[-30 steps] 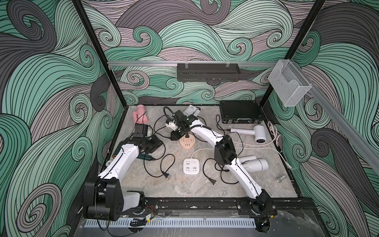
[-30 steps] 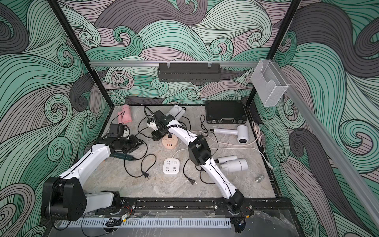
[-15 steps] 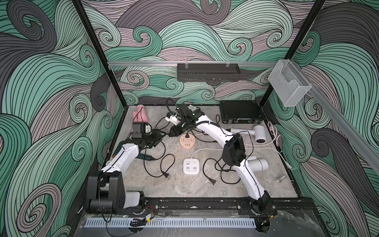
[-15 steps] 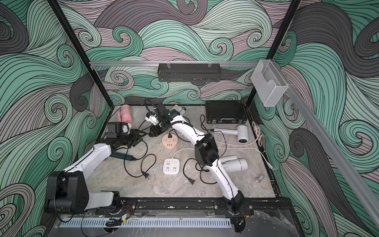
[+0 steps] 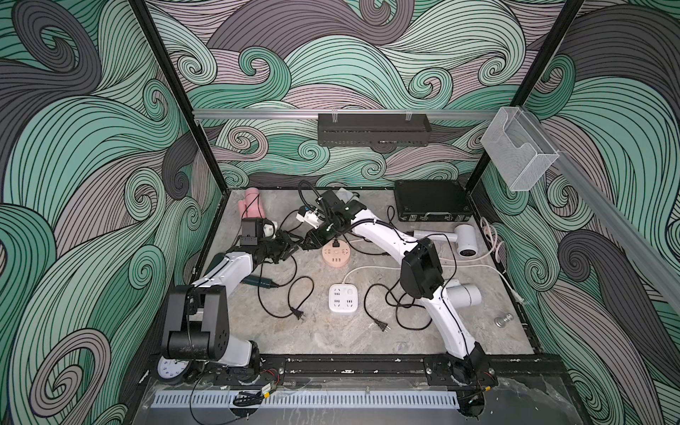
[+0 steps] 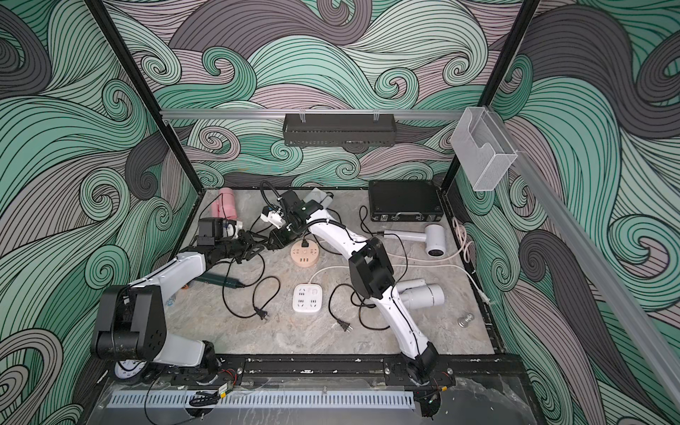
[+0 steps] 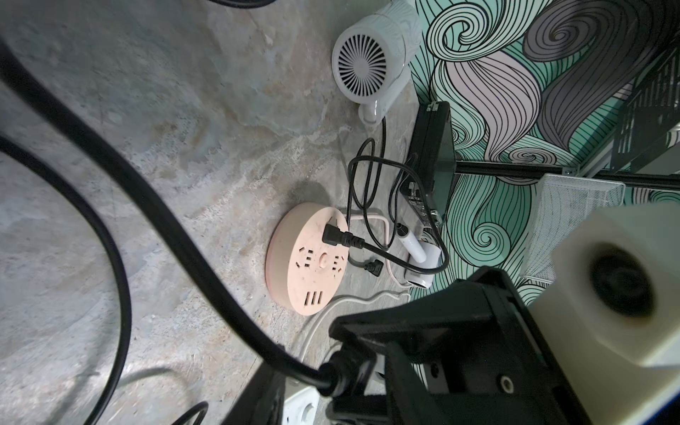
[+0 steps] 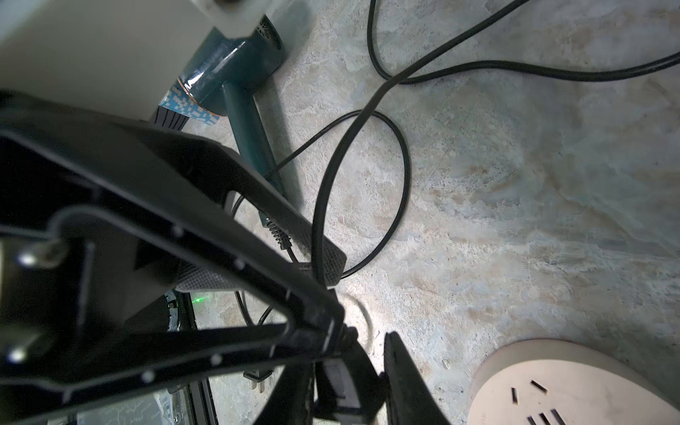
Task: Charge the blow dryers
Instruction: Pick up the plug from the center of the board.
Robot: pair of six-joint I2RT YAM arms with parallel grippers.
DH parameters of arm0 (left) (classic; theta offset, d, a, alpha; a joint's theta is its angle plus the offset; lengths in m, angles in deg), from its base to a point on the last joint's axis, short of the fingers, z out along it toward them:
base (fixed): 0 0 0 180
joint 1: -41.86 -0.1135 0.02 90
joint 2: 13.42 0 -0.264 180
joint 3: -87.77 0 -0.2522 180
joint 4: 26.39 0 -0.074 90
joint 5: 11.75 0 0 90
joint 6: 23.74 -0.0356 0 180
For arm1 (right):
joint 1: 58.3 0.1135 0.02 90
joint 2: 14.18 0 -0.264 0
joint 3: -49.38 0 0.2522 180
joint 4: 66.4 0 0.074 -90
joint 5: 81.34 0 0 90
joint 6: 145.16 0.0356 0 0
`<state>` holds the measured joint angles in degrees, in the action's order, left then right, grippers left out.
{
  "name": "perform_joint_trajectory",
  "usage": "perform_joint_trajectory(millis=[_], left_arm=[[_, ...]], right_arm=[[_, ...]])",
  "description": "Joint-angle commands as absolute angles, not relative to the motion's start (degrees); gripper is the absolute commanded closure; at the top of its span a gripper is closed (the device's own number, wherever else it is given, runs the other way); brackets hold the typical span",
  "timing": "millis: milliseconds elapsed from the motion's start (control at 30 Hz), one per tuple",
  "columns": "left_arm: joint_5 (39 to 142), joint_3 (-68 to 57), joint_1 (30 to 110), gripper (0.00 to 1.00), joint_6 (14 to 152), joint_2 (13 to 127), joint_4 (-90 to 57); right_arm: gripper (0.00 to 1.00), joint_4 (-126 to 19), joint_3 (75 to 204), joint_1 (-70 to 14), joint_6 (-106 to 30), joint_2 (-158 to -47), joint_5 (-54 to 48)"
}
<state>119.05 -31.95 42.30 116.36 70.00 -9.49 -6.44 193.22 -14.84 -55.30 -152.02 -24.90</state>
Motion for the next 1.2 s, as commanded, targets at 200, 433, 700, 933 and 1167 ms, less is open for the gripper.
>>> perform_joint_trajectory(millis=[200,433,700,933,1167], left_arm=[[121.47,-30.06,42.03,0.73,116.39,70.43,-8.63],[121.92,-29.78,42.03,0.84,116.54,70.69,-8.31],[123.51,-28.77,41.94,0.97,117.58,70.37,-6.93],[122.90,-26.11,41.97,0.98,115.51,69.78,-1.29],[123.35,-22.54,42.01,0.98,111.12,70.63,6.74]], right_arm=[[0.75,-9.21,191.91,-15.01,-54.60,-148.39,-27.29],[0.74,-11.19,189.81,-15.06,-53.75,-147.60,-28.02],[0.55,-10.93,189.01,-15.29,-53.74,-146.89,-27.94],[0.50,-15.20,179.66,-15.66,-57.16,-140.10,-25.25],[0.49,-17.34,174.85,-15.50,-60.64,-137.23,-22.75]])
